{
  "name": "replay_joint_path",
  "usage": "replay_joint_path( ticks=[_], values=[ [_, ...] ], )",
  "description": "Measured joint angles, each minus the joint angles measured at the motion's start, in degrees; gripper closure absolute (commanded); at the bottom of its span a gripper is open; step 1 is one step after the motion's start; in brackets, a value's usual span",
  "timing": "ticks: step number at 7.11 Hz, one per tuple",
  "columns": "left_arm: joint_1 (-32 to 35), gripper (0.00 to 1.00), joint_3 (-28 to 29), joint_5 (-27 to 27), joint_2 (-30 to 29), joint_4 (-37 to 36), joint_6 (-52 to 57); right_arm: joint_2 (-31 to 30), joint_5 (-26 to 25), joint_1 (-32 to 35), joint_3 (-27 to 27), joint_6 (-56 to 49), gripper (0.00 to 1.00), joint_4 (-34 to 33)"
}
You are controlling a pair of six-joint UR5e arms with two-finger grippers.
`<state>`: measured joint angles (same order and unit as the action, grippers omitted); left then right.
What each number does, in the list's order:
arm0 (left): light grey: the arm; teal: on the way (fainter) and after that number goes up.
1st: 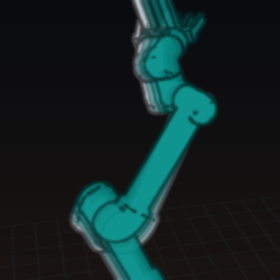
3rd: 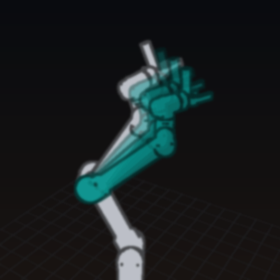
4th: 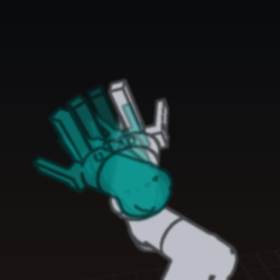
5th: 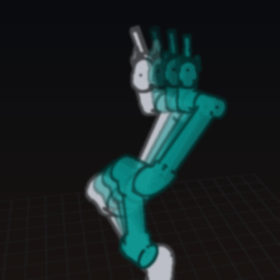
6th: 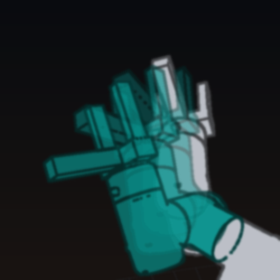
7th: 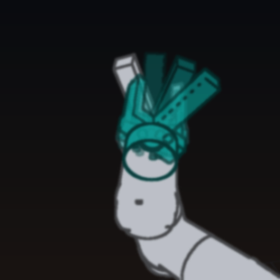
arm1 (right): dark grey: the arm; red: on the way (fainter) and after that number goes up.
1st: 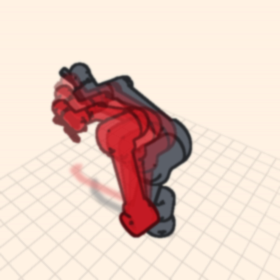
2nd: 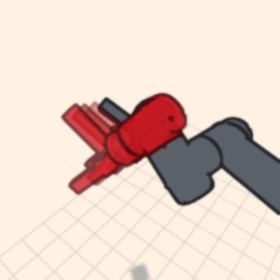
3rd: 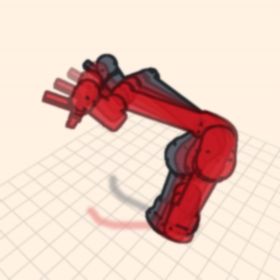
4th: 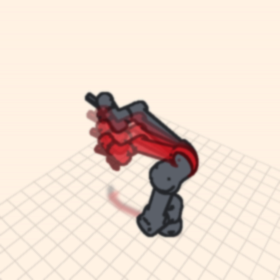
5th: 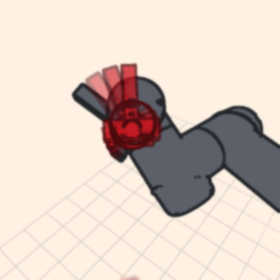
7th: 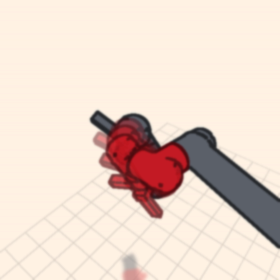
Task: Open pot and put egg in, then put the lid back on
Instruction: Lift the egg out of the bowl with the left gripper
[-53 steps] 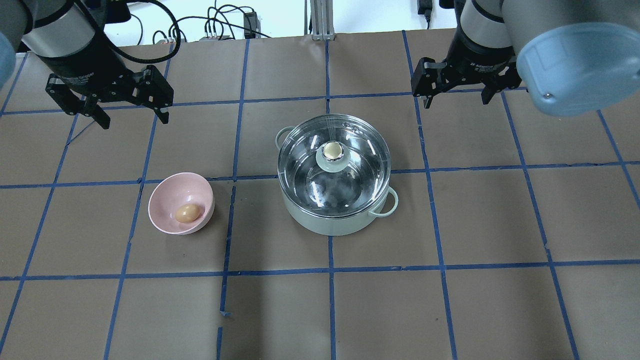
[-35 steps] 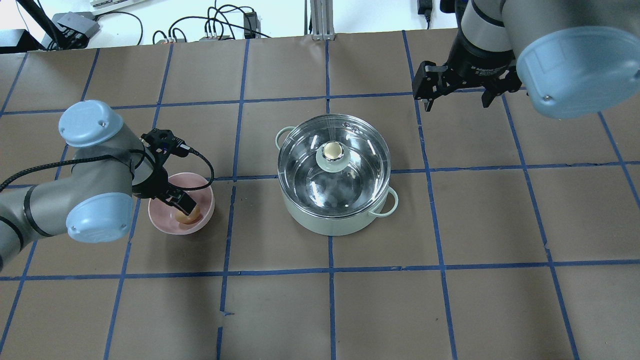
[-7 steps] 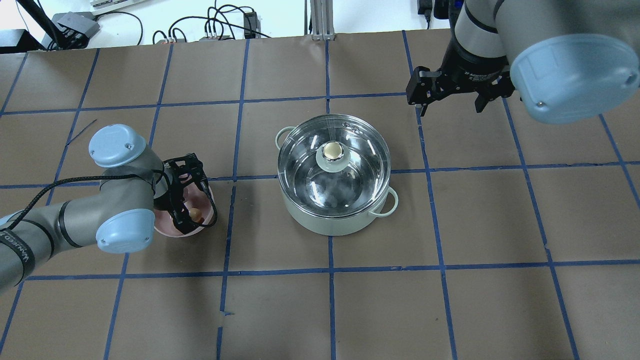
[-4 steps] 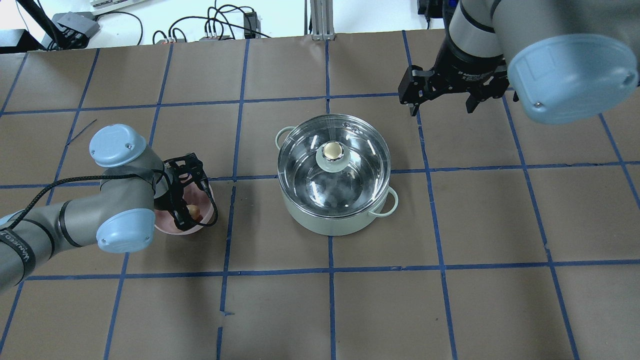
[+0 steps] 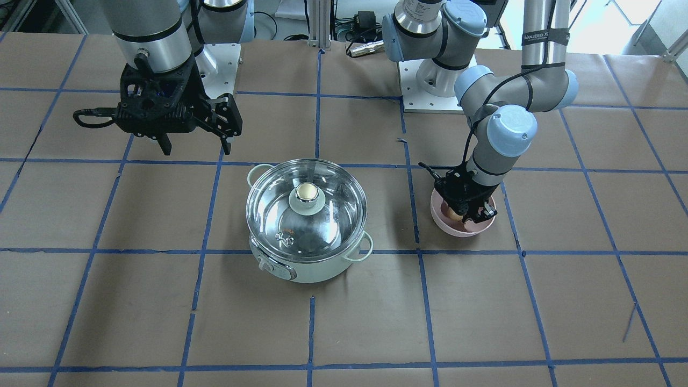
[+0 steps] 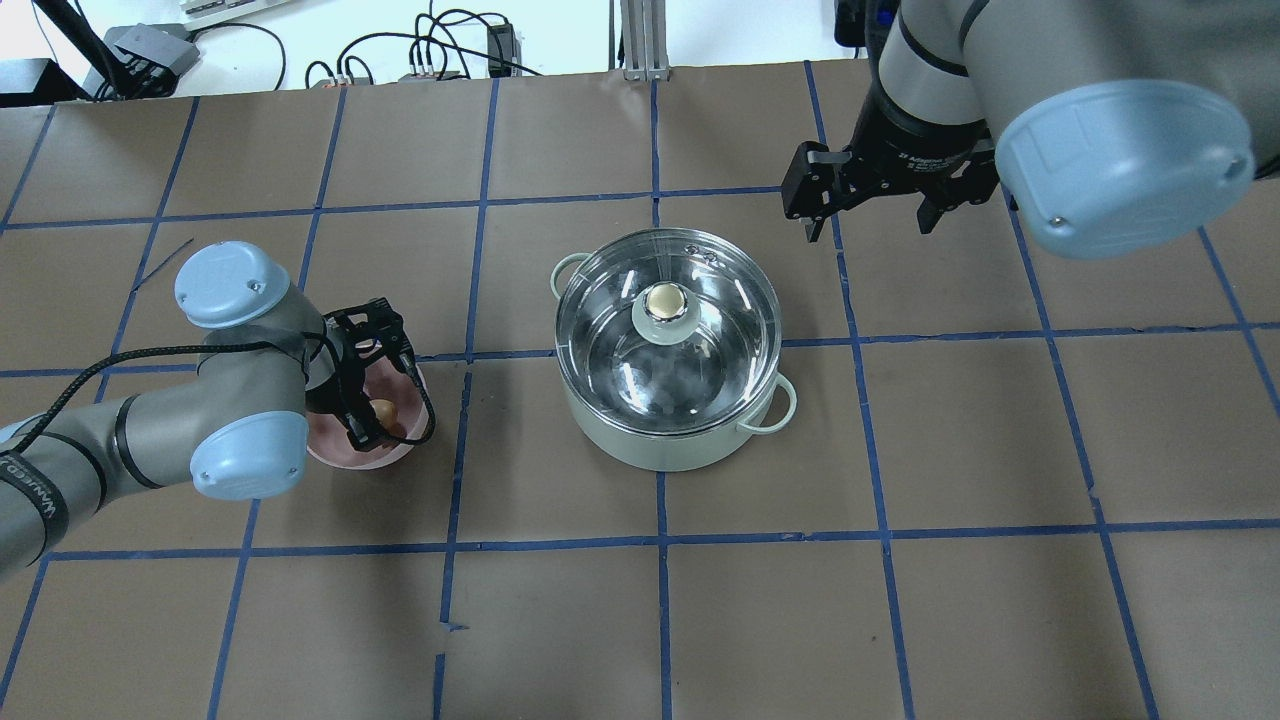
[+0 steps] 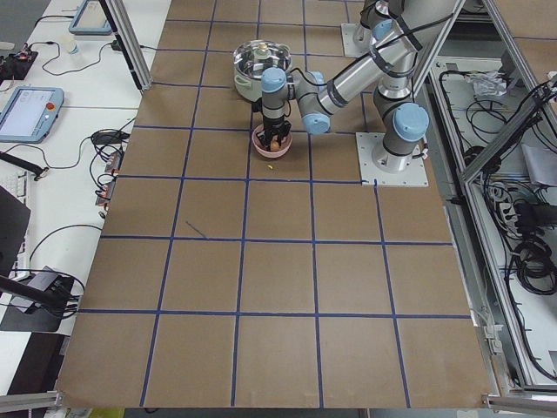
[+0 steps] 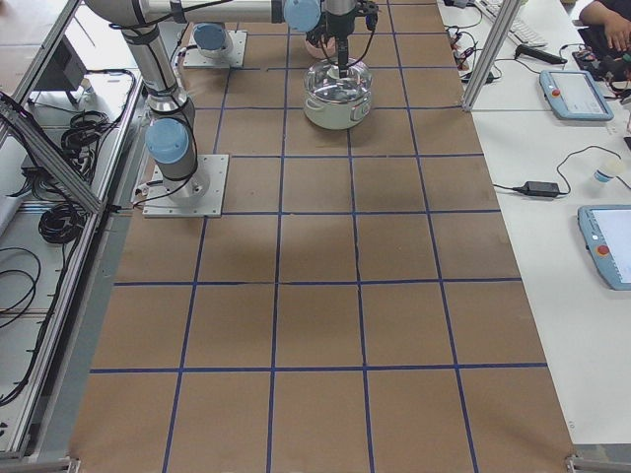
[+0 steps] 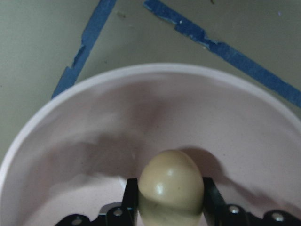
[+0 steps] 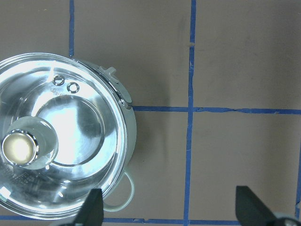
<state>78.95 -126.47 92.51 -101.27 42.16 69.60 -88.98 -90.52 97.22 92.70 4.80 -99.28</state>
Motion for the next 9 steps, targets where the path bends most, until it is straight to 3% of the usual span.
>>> replay_joint_path(
  ticks=[4,9],
  values=[
    [0.79,0.93,6.06,-0.56,1.99,7.05,-3.50,0.23,-0.39,0.71,-0.06,0.05,0.00,-0.20],
    [5.35,0.93,23.17,-2.18,2.74,25.33,-22.28,0.18,-0.71,0.34,0.15,0.08,0.00,0.22]
  ],
)
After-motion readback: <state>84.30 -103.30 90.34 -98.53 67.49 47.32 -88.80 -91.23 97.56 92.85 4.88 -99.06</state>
